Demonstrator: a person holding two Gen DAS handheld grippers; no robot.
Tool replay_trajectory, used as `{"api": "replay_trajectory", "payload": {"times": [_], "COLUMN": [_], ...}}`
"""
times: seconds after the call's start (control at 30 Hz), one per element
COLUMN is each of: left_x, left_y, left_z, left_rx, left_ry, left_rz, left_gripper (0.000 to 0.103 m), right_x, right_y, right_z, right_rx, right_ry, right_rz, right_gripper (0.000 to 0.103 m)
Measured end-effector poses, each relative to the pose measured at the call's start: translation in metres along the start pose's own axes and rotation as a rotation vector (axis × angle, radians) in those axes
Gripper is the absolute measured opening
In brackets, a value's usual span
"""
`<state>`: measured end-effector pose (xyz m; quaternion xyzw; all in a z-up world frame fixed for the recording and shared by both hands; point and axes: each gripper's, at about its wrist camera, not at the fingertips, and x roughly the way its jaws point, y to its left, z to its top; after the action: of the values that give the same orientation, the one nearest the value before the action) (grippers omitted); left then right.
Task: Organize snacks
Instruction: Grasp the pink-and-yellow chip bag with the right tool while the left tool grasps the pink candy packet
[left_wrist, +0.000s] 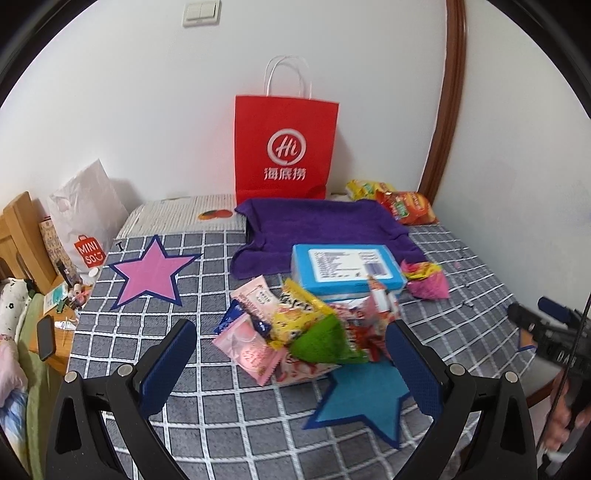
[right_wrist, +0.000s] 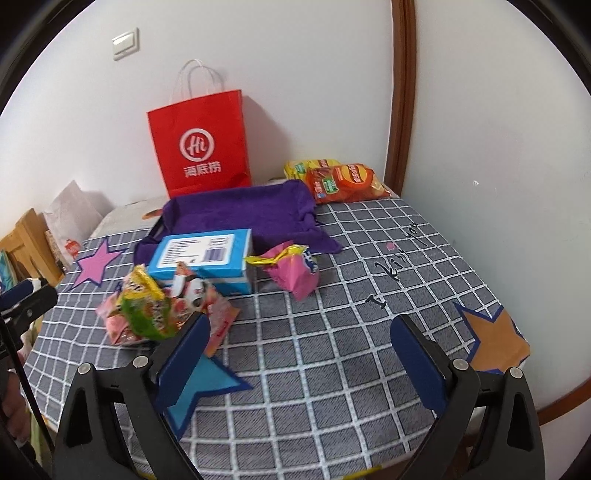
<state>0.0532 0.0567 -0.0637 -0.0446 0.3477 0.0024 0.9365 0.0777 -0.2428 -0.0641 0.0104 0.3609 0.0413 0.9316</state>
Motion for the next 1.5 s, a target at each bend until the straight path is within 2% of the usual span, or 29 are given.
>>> {"api": "replay_trajectory", "payload": {"times": [0.2, 0.37, 0.6, 0.73, 1.1, 1.13, 1.2, 1.27, 1.33, 1.4, 1.5], "left_x": [0.034, 0.051, 0.076, 0.093, 0.111, 0.111, 0.115, 0.118, 0.120, 0.121, 0.124], "left_y": [0.024, 0.041, 0.062, 0.072, 0.083, 0.083, 0.084, 0.085, 0.086, 0.084, 0.082], "left_z": [-0.005, -0.005, -0.004, -0.006, -0.011, -0.011, -0.012, -0.012, -0.011, -0.010, -0.013], "left_rx": [-0.047, -0.084, -0.127, -0.169, -0.175, -0.173, -0.173, -0.177, -0.178, -0.172, -0.166], "left_ry": [0.038, 0.036, 0.060, 0.090, 0.125, 0.128, 0.143, 0.156, 0.166, 0.172, 0.207], "left_rz": [-0.009, -0.017, -0.012, -0.017, -0.036, -0.036, -0.030, -0.031, -0.028, -0.025, -0.003], "left_gripper": [0.100, 0.100, 0.100, 0.100, 0.100, 0.100, 0.100, 0.100, 0.100, 0.099, 0.098], "right_x": [0.035, 0.074, 0.124, 0.151, 0.182, 0.185, 0.189, 0.190, 0.189, 0.186, 0.179], "right_y": [-0.007, -0.018, -0.019, -0.013, -0.007, -0.006, -0.005, -0.005, -0.005, -0.004, -0.007], "right_z": [0.008, 0.019, 0.030, 0.027, 0.033, 0.034, 0.034, 0.034, 0.034, 0.034, 0.034], "right_rx": [-0.016, 0.021, 0.012, -0.013, -0.050, -0.057, -0.069, -0.057, -0.053, -0.063, -0.051], "right_ry": [-0.004, 0.048, 0.089, 0.143, 0.151, 0.153, 0.157, 0.174, 0.166, 0.161, 0.157], "right_rz": [-0.008, 0.075, 0.088, 0.075, 0.079, 0.076, 0.091, 0.136, 0.131, 0.118, 0.111], "right_gripper": [0.096, 0.088, 0.088, 0.088, 0.088, 0.087, 0.071, 0.062, 0.060, 0.054, 0.053]}}
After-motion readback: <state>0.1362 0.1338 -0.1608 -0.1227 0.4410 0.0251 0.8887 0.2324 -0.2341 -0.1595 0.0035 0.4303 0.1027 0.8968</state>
